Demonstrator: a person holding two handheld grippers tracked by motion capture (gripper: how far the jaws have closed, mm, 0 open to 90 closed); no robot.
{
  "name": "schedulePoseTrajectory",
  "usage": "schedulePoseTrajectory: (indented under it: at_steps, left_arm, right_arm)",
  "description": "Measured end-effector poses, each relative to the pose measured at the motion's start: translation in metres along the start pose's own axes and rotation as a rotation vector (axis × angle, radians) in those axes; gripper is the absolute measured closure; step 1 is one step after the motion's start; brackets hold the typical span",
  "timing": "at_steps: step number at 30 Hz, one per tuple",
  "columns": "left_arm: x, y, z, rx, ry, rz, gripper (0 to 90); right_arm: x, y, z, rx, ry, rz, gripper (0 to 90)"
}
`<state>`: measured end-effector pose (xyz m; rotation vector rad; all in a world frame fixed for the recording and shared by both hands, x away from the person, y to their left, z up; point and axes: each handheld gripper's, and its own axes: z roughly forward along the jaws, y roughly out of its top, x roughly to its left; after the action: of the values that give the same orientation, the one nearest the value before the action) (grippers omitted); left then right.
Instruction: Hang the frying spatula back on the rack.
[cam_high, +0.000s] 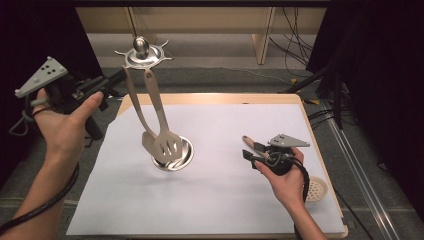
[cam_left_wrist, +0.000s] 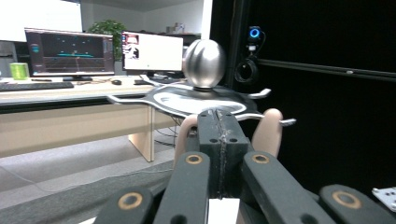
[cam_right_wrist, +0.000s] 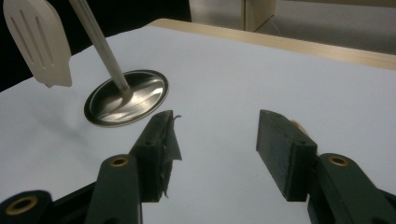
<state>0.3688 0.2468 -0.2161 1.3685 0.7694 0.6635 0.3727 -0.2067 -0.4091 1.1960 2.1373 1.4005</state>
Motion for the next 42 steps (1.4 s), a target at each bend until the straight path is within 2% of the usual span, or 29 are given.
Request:
schedulePoseTrajectory:
  at_steps: [3, 4, 6, 7, 8, 11, 12, 13, 14, 15, 16, 17, 18, 22, 26, 29, 30, 34, 38, 40, 42]
  left_arm:
    - [0.006, 0.001, 0.001, 0.001, 0.014, -0.009, 89.5]
    - [0.007, 0.001, 0.001, -0.001, 0.019, -0.012, 89.5]
    - [0.011, 0.002, 0.001, 0.001, 0.030, -0.017, 89.5]
    - [0.013, 0.002, 0.002, -0.001, 0.031, -0.027, 89.5]
    - [0.014, 0.002, 0.003, 0.000, 0.036, -0.037, 89.5]
    - [0.018, 0.005, 0.005, 0.009, 0.052, -0.040, 89.5]
    - [0.019, 0.005, 0.006, 0.012, 0.054, -0.038, 89.5]
    - [0.021, 0.006, 0.007, 0.015, 0.058, -0.040, 89.5]
    - [0.023, 0.007, 0.008, 0.016, 0.059, -0.044, 89.5]
    - [0.024, 0.007, 0.009, 0.015, 0.066, -0.046, 89.5]
    - [0.026, 0.007, 0.010, 0.017, 0.068, -0.045, 89.5]
    - [0.027, 0.007, 0.011, 0.018, 0.070, -0.047, 89.6]
    - [0.027, 0.008, 0.012, 0.020, 0.072, -0.044, 89.5]
    - [0.030, 0.010, 0.016, 0.028, 0.083, -0.049, 89.6]
    - [0.034, 0.011, 0.020, 0.035, 0.087, -0.044, 89.6]
    - [0.036, 0.012, 0.023, 0.041, 0.090, -0.042, 89.6]
    - [0.037, 0.012, 0.024, 0.043, 0.089, -0.040, 89.6]
    - [0.040, 0.014, 0.028, 0.056, 0.095, -0.036, 89.6]
    - [0.042, 0.016, 0.032, 0.064, 0.095, -0.032, 89.6]
    - [0.043, 0.016, 0.033, 0.065, 0.095, -0.033, 89.6]
    - [0.043, 0.016, 0.033, 0.063, 0.101, -0.032, 89.6]
  right_arm:
    - [0.001, 0.001, 0.000, -0.008, 0.006, 0.014, 47.4]
    - [0.002, 0.001, -0.001, -0.001, -0.011, 0.013, 47.4]
    - [0.000, 0.002, 0.000, -0.009, -0.002, -0.018, 47.3]
    - [0.001, 0.001, 0.000, 0.000, -0.003, -0.003, 47.3]
    - [0.001, 0.000, 0.001, -0.001, -0.001, -0.009, 47.2]
    - [0.002, 0.001, 0.000, 0.014, -0.003, 0.002, 47.2]
    - [0.000, 0.001, 0.000, 0.004, -0.008, -0.026, 47.1]
    - [0.000, 0.001, 0.001, 0.001, 0.000, -0.017, 47.0]
    - [-0.002, 0.001, 0.002, -0.015, -0.001, -0.043, 46.8]
    - [-0.001, 0.002, 0.001, -0.007, -0.005, -0.030, 46.8]
    - [0.002, 0.001, 0.000, -0.010, -0.003, 0.015, 46.7]
    - [0.002, 0.002, -0.001, -0.003, -0.012, 0.020, 46.6]
    - [0.001, 0.001, 0.000, -0.016, 0.000, 0.013, 46.6]
    - [-0.002, 0.001, 0.000, -0.007, -0.002, -0.012, 46.6]
    - [0.000, 0.001, 0.000, -0.005, -0.003, 0.011, 46.5]
    - [-0.004, 0.001, 0.001, -0.017, -0.010, -0.026, 46.5]
    - [0.000, 0.000, 0.000, 0.001, -0.008, 0.018, 46.5]
    - [-0.002, 0.001, -0.001, 0.012, -0.014, 0.006, 46.5]
    - [-0.001, 0.001, -0.001, 0.013, -0.010, 0.022, 46.4]
    - [-0.005, 0.002, 0.000, -0.005, -0.017, -0.020, 46.3]
    - [-0.005, 0.002, 0.000, -0.004, -0.017, -0.020, 46.2]
